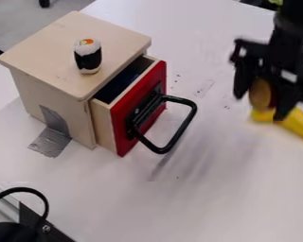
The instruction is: Place the red and yellow object on the lower right side of the counter
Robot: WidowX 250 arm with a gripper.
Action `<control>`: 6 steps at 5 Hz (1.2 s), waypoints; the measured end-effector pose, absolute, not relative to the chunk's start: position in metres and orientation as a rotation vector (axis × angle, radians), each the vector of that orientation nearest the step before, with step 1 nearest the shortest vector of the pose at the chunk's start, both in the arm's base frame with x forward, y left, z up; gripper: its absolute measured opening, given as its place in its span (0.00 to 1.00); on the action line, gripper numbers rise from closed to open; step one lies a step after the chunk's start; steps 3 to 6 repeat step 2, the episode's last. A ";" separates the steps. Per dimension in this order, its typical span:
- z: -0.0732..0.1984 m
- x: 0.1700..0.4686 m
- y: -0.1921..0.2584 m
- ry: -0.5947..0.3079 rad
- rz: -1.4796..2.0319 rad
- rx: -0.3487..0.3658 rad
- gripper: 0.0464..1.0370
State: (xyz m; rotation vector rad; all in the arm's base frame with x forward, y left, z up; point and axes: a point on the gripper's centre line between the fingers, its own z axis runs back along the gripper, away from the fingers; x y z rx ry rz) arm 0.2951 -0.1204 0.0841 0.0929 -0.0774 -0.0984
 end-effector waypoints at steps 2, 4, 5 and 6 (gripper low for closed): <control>0.034 0.238 -0.131 -0.021 -0.016 0.003 0.77; 0.034 0.238 -0.131 -0.021 -0.016 0.003 0.77; 0.034 0.238 -0.131 -0.021 -0.016 0.003 0.77; 0.034 0.238 -0.131 -0.021 -0.016 0.003 0.77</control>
